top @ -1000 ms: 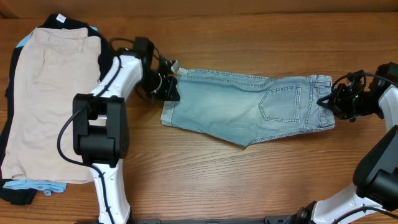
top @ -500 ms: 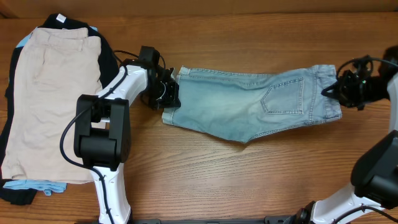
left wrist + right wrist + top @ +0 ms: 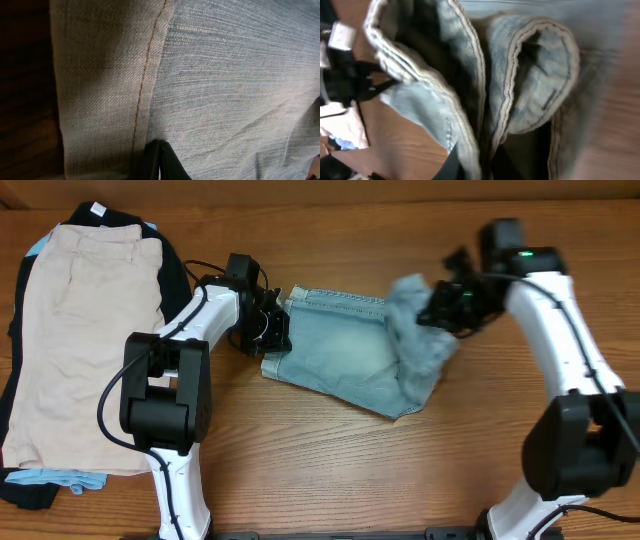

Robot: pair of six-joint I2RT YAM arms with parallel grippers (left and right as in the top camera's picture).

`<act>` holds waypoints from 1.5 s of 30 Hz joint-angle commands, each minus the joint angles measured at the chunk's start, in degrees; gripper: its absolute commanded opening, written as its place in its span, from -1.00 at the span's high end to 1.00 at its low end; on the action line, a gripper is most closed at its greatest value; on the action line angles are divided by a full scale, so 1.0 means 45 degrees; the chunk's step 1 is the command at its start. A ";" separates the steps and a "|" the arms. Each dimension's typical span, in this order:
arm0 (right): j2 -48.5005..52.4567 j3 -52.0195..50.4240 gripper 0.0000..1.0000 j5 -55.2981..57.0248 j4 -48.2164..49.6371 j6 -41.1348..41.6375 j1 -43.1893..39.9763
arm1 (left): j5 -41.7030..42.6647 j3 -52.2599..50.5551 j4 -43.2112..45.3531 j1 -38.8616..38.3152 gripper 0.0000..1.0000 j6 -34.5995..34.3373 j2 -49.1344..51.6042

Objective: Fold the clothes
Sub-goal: 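Fold the right leg end over toward the left gripper with the right gripper, then carry the folded shorts with the right gripper to the table's top right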

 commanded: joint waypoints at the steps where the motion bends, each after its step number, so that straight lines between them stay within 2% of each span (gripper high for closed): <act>1: -0.0214 0.0345 0.92 -0.0107 0.1107 0.2093 0.1525 | -0.0908 -0.0384 0.0282 -0.0175 0.91 -0.0170 0.0457; 7: -0.0185 0.0325 0.92 0.2637 0.3429 0.4784 0.4119 | -0.0913 -0.0384 0.0282 -0.0170 0.91 -0.0175 0.0457; 13: 0.0170 0.0321 0.92 0.5105 0.4619 0.6183 0.5955 | -0.0913 -0.0384 0.0277 -0.0170 0.91 -0.0175 0.0457; 14: 0.0223 0.0321 0.86 0.5382 0.4741 0.6358 0.6139 | -0.0908 -0.0384 0.0267 -0.0170 0.91 -0.0180 0.0457; 16: 0.0398 0.0321 0.57 0.5581 0.5037 0.6397 0.6402 | -0.0913 -0.0364 0.0160 -0.0141 0.92 -0.0175 0.0452; 17: 0.0471 0.0321 0.31 0.5581 0.5144 0.6397 0.6484 | -0.0908 -0.0291 -0.0024 -0.0083 0.89 -0.0180 0.0447; 19: 0.0554 0.0321 -0.22 0.5576 0.5197 0.6407 0.6489 | -0.0923 0.0097 -0.0782 0.0117 0.70 -0.0175 0.0423; 21: 0.0563 0.0321 -0.38 0.5576 0.5178 0.6397 0.6489 | -0.1141 0.0777 -0.1865 0.0369 0.42 -0.0165 0.0403; 24: 0.0563 0.0325 -0.41 0.5323 0.5187 0.6387 0.6402 | -0.2132 0.2477 -0.4007 0.0971 -0.10 -0.0165 0.0403; 26: 0.0563 0.0325 -0.42 0.5139 0.5071 0.6377 0.6343 | -0.2778 0.3798 -0.5255 0.1423 -0.23 0.0005 0.0403; 31: 0.0641 0.0321 -0.43 0.5134 0.3866 0.6392 0.6285 | -0.3429 0.7519 -0.7956 0.2628 -0.42 0.0748 0.0403; 36: 0.1117 0.0311 -0.40 0.4148 0.2531 0.5595 0.6275 | -0.3225 1.0190 -0.9146 0.3458 -0.48 0.0733 0.0403; 41: 0.2142 0.0311 -0.37 0.3424 0.0777 0.3643 0.6275 | -0.3191 1.0977 -0.9379 0.3492 -0.53 0.0733 0.0403; 45: 0.3196 0.0296 -0.46 0.3546 -0.0607 0.2637 0.6193 | -0.3249 1.0948 -0.9345 0.3279 -0.55 0.0743 0.0418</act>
